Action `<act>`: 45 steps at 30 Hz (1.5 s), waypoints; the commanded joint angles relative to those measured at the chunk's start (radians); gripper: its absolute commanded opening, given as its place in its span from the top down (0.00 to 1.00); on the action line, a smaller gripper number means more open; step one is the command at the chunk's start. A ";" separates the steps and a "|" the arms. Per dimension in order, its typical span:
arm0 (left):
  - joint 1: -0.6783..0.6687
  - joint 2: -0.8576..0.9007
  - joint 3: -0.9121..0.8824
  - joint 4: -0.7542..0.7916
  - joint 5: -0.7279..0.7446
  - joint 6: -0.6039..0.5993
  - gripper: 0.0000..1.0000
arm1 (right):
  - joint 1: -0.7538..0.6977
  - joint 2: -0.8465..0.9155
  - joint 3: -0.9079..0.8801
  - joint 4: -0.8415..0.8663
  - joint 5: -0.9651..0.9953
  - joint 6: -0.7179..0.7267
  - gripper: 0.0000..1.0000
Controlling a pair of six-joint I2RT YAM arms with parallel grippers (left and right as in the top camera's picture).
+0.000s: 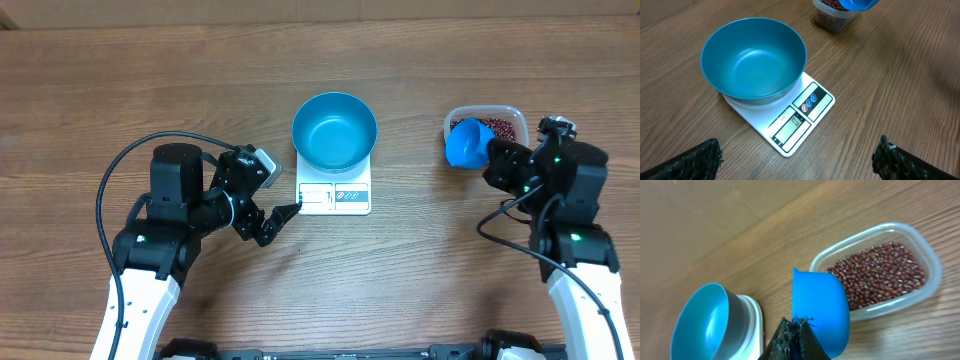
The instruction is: Scoop item into bowl and weigh 150g on scale
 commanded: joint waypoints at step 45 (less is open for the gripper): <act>0.008 -0.005 -0.005 0.034 -0.111 0.019 0.01 | -0.097 0.452 0.453 -0.262 0.154 -0.425 0.96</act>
